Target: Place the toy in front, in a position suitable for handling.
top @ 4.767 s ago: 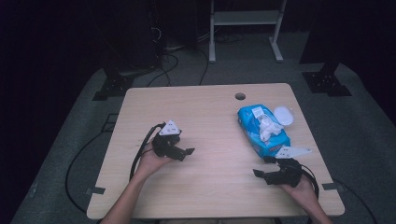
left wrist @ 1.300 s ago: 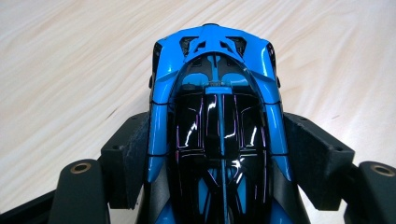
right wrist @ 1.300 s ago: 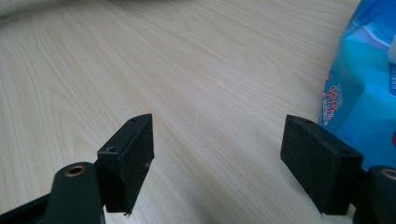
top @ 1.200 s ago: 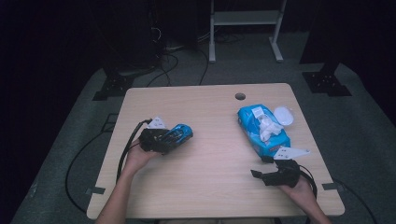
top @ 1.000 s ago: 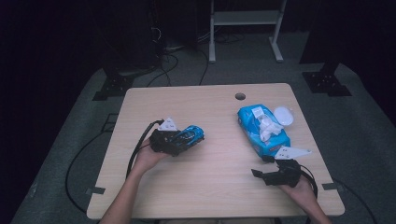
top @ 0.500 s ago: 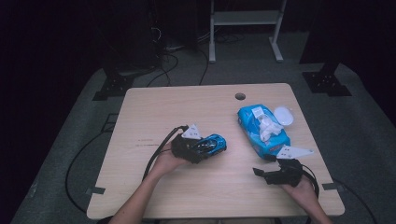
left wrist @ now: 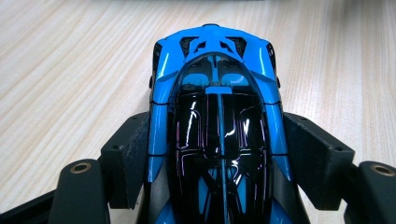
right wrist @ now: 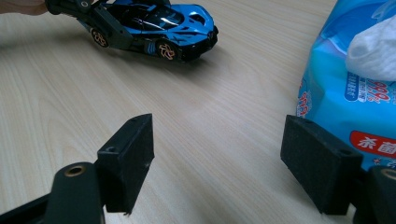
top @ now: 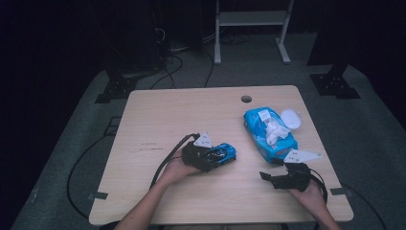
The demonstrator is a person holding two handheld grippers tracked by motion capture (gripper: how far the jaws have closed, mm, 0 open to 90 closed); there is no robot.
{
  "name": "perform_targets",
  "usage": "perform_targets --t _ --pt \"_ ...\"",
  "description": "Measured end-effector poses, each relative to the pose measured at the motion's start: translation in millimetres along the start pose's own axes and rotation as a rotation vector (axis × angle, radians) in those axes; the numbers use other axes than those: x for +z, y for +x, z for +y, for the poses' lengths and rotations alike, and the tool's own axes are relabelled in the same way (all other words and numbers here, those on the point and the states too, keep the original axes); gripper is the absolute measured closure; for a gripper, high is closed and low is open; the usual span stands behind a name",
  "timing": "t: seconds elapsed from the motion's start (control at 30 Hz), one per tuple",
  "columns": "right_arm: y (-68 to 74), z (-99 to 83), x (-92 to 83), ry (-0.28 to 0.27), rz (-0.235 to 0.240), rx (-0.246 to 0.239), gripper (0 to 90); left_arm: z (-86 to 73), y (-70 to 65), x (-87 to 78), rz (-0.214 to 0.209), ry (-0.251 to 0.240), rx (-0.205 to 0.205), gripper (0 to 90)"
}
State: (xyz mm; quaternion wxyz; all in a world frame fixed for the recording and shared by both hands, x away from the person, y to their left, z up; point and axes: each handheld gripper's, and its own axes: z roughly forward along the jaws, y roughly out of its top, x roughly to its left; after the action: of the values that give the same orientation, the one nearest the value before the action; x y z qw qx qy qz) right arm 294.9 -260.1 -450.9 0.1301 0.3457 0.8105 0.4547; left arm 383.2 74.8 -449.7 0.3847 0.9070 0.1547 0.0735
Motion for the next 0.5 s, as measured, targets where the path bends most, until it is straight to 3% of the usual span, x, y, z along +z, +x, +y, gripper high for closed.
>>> perform_targets --t 0.3,0.5 --pt "-0.4 -0.1 -0.3 -0.001 -0.003 -0.002 24.7 -3.9 0.4 5.4 -0.001 0.012 -0.002 27.8" --pt "-0.8 0.2 -1.3 -0.004 -0.006 -0.001 24.7 -7.6 0.3 13.1 -0.007 0.047 0.004 27.8"
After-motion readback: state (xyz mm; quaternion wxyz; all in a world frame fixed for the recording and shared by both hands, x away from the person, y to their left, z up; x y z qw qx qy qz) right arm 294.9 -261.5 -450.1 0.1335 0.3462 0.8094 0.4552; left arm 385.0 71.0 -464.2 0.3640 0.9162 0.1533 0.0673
